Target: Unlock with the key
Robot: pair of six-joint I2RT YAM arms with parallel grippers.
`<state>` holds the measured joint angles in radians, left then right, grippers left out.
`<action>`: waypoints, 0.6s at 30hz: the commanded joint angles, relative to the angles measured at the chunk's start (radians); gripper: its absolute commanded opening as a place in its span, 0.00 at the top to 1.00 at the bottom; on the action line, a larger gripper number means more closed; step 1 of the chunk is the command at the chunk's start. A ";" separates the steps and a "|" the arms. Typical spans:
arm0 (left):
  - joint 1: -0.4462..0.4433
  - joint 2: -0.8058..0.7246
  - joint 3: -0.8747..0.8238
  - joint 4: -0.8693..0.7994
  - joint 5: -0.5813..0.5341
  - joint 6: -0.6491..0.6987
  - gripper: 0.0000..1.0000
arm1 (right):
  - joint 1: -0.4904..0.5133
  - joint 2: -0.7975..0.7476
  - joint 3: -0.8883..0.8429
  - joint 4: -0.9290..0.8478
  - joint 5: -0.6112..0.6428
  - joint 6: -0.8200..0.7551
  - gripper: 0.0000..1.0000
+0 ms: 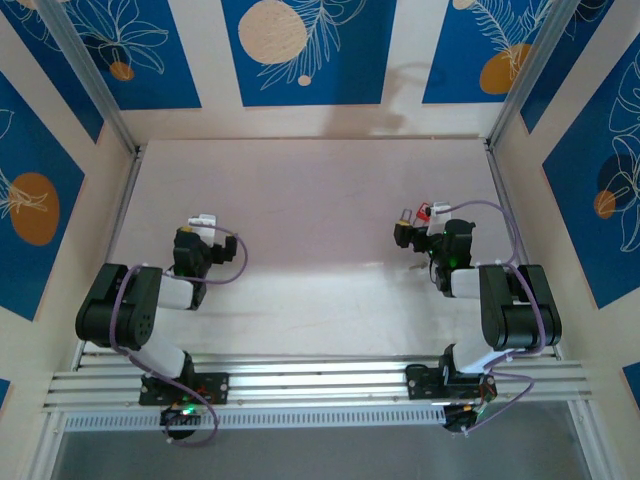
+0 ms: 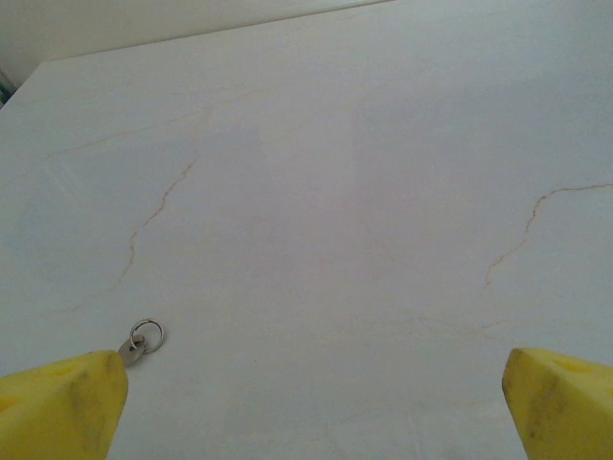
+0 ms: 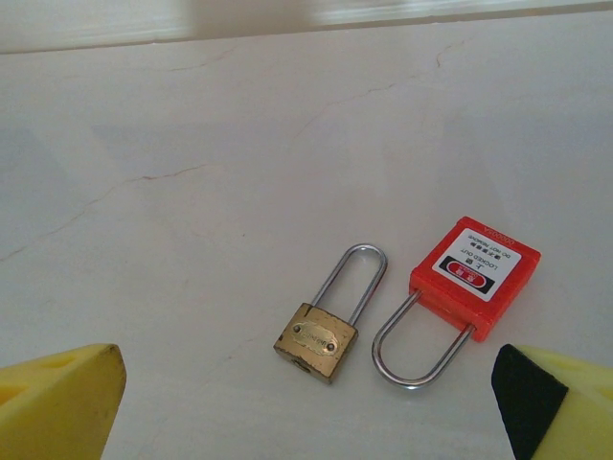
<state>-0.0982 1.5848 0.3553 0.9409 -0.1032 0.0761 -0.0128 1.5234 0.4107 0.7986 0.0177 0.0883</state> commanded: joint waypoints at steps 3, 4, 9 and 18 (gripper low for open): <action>0.014 -0.022 0.017 -0.002 0.017 -0.019 0.00 | -0.006 0.000 0.009 0.003 -0.015 0.002 0.01; 0.013 -0.022 0.017 -0.002 0.017 -0.019 0.00 | -0.006 0.000 0.008 0.004 -0.016 0.004 0.01; 0.013 -0.023 0.017 -0.004 0.017 -0.019 0.00 | -0.006 0.000 0.009 0.002 -0.016 0.004 0.01; 0.013 -0.263 0.125 -0.365 -0.013 -0.042 0.00 | 0.044 -0.128 0.113 -0.277 0.124 -0.003 0.01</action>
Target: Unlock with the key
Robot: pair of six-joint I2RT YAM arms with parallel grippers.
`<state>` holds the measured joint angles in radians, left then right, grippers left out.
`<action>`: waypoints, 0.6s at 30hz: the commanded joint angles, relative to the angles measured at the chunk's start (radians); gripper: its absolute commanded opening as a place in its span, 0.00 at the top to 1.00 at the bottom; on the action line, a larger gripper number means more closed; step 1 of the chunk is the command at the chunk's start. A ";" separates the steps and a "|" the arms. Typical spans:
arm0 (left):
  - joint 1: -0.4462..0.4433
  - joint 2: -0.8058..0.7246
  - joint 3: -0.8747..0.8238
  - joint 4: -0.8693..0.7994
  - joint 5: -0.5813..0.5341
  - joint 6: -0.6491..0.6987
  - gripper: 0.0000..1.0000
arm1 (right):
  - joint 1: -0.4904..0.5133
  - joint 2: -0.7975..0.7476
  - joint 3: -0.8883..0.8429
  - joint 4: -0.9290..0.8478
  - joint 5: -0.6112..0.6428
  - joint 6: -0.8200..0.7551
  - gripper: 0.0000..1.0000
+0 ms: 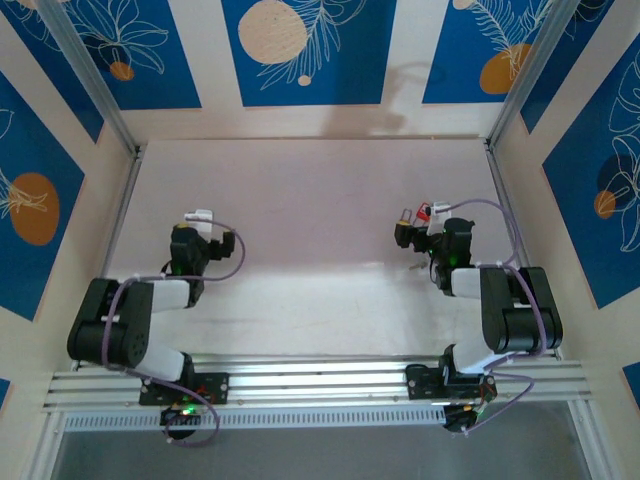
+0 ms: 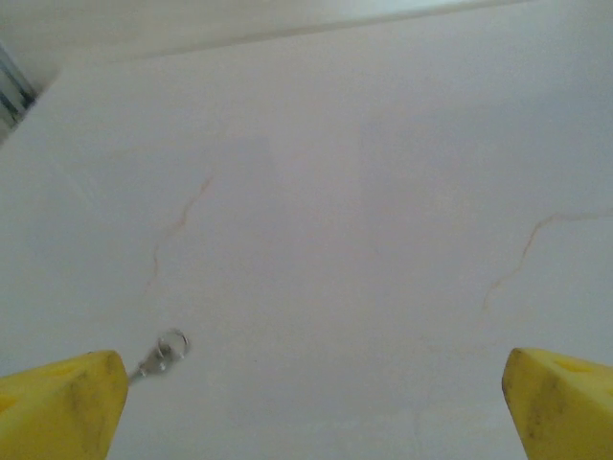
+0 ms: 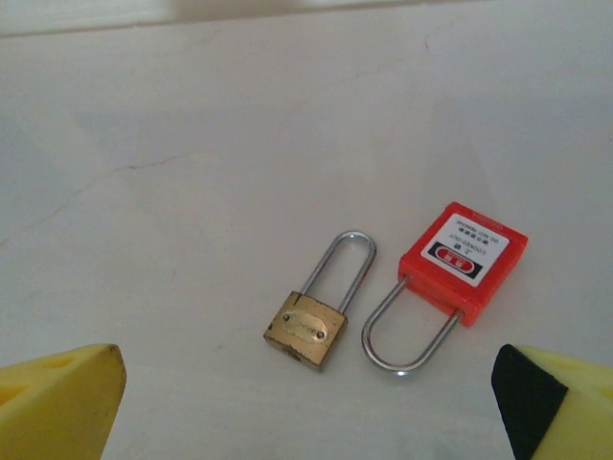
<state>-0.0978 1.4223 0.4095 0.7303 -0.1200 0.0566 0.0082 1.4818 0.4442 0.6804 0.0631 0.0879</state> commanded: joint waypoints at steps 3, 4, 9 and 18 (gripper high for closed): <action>0.012 -0.200 0.156 -0.303 -0.002 -0.094 0.00 | 0.082 -0.178 0.171 -0.327 0.213 0.051 0.01; 0.012 -0.224 0.199 -0.363 -0.006 -0.119 0.00 | 0.098 -0.208 0.202 -0.375 0.215 0.058 0.01; 0.013 -0.327 0.516 -0.874 -0.156 -0.446 0.00 | 0.097 -0.350 0.444 -0.807 0.170 0.354 0.01; 0.025 -0.439 0.441 -0.783 0.062 -0.544 0.00 | -0.150 -0.344 0.309 -0.706 -0.325 0.758 0.07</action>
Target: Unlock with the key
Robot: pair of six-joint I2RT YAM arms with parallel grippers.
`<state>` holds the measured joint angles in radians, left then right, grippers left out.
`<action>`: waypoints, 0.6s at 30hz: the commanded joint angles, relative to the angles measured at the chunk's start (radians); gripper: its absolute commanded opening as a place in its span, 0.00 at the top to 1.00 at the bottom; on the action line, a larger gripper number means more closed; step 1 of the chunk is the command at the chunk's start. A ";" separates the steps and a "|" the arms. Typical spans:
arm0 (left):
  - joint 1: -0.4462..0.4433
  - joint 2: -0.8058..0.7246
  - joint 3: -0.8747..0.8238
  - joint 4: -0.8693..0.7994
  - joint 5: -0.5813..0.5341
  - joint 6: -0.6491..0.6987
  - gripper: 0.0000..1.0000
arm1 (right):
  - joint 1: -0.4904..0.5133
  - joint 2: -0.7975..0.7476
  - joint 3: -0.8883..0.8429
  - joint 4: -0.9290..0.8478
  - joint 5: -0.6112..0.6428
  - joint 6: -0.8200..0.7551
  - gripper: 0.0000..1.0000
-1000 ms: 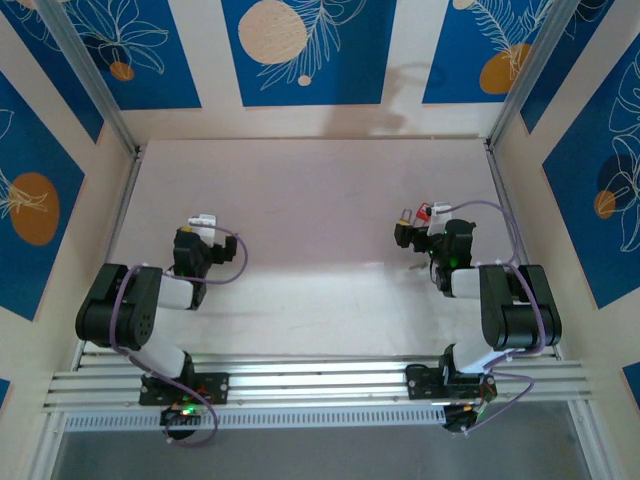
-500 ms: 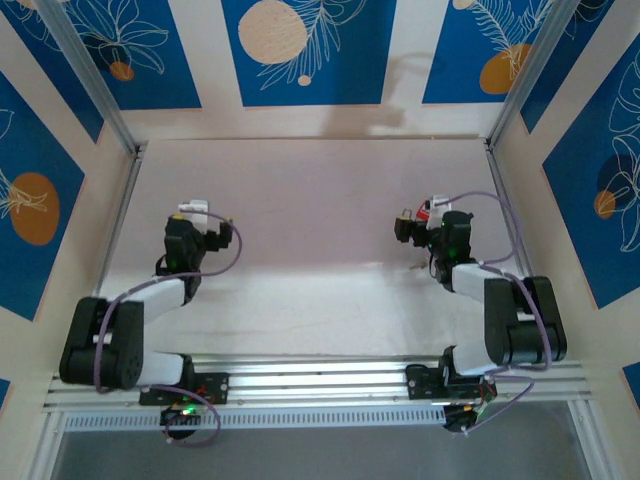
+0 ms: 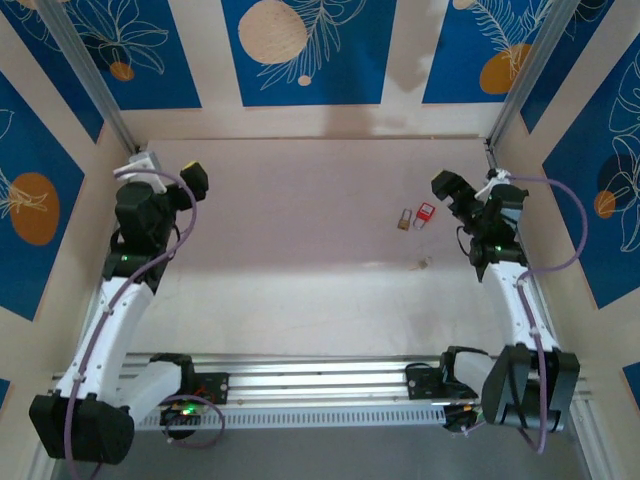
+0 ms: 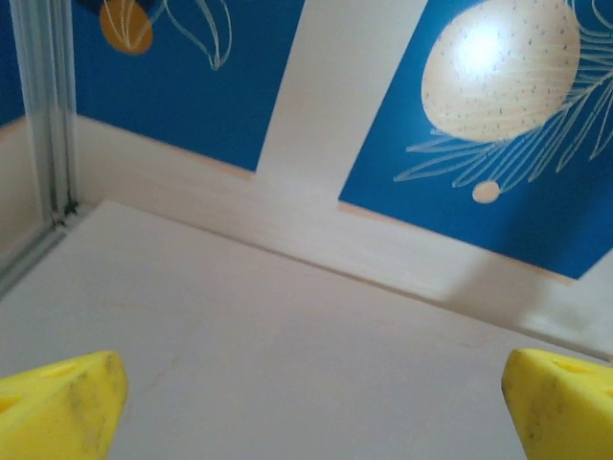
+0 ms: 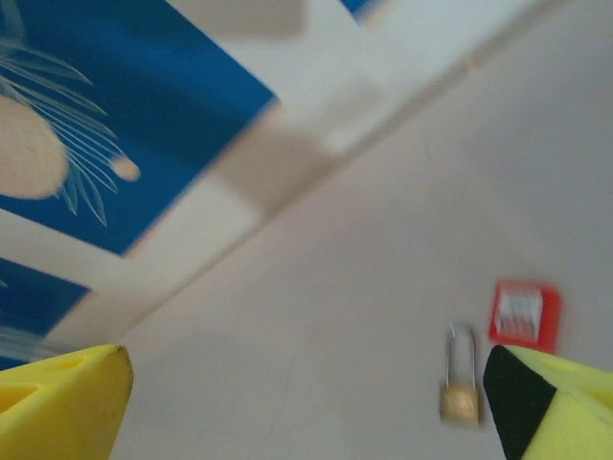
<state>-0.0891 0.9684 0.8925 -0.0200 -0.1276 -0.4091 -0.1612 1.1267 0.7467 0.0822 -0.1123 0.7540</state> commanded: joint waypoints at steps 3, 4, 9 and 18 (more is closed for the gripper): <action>0.017 0.037 -0.015 -0.087 0.065 -0.088 0.05 | 0.072 0.010 0.057 -0.279 -0.033 0.005 0.10; 0.016 0.050 -0.002 -0.108 0.062 -0.085 0.08 | 0.082 0.008 0.062 -0.306 -0.014 -0.011 0.12; 0.017 0.133 0.091 -0.271 0.025 -0.048 0.16 | 0.119 -0.010 0.035 -0.356 0.049 -0.058 0.18; 0.014 0.215 0.174 -0.386 0.201 -0.091 0.26 | 0.165 0.115 0.130 -0.455 0.195 -0.122 0.27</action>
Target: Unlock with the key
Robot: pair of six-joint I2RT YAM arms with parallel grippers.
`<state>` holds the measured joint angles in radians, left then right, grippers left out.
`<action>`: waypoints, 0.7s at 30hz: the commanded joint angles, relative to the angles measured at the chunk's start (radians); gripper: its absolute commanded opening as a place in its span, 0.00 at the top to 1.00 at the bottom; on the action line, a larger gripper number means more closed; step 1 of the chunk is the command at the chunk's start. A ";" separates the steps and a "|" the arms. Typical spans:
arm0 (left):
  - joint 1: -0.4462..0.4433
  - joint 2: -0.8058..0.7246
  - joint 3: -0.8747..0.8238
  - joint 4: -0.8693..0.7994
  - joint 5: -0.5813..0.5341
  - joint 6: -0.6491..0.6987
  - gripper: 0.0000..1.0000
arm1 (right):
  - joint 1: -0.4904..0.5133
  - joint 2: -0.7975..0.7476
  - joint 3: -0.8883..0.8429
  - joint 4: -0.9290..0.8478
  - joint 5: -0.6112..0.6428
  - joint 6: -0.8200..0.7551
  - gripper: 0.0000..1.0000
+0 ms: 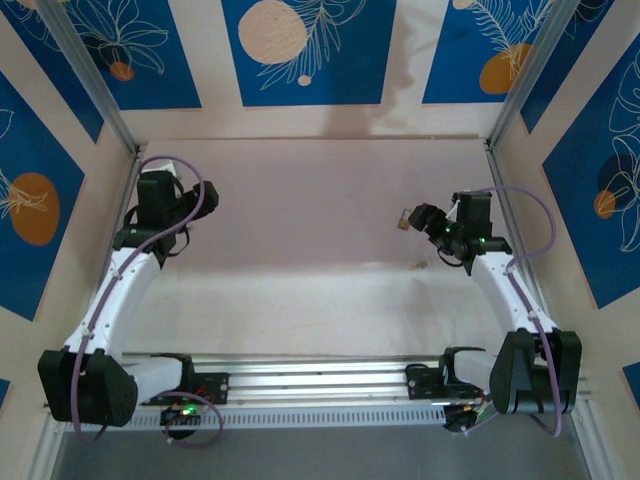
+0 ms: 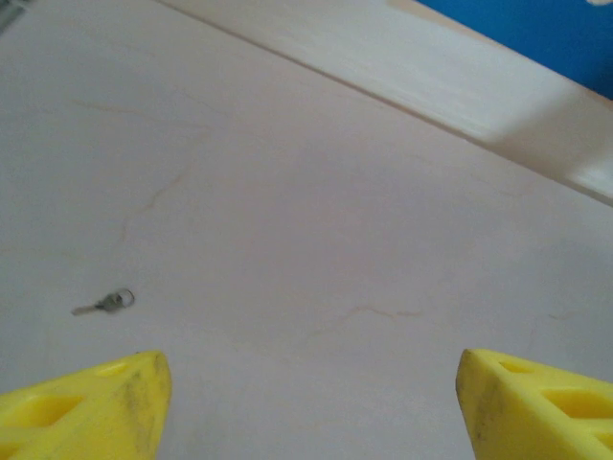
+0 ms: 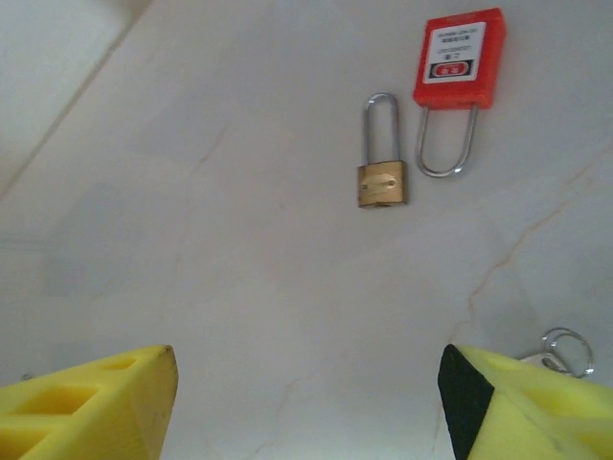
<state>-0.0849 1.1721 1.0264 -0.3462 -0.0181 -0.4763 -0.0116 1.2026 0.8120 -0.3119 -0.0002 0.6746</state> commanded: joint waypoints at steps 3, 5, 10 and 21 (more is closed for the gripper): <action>0.007 0.041 0.060 -0.041 0.179 -0.058 0.31 | 0.012 0.142 0.155 -0.092 0.184 -0.040 0.25; -0.001 0.077 0.103 -0.050 0.236 -0.068 0.33 | -0.005 0.241 0.247 -0.129 0.213 -0.053 0.24; -0.053 0.140 0.160 -0.070 0.270 -0.033 0.35 | -0.069 0.496 0.475 -0.235 0.205 -0.092 0.35; -0.158 0.234 0.130 -0.052 0.375 0.007 0.36 | -0.061 0.826 0.837 -0.457 0.168 -0.203 0.29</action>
<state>-0.2115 1.3926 1.1538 -0.3840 0.2989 -0.5056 -0.0895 1.9953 1.5776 -0.6525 0.1802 0.5240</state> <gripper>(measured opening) 0.639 0.706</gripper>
